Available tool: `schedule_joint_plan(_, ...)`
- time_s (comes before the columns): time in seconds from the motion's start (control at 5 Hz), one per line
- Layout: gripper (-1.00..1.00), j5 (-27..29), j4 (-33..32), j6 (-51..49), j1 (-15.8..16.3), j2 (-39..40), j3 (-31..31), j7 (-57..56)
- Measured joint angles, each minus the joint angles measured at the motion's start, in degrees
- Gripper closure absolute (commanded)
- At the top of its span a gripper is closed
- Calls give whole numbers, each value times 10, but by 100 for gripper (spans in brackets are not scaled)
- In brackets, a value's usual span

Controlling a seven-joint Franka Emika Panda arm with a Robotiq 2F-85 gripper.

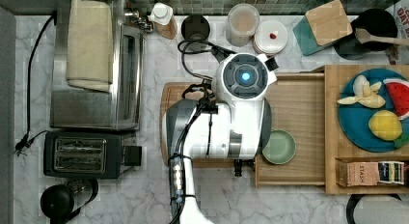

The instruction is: Close the drawer.

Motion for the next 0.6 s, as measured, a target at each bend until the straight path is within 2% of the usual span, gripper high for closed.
schedule_joint_plan(0.2, 100, 0, -34, 19, 11, -6, 13, -42)
schedule_joint_plan(0.4, 100, -41, -62, 20, 27, -12, 27, -55)
schedule_joint_plan(0.6, 100, -52, -83, 29, 30, -12, 54, -55)
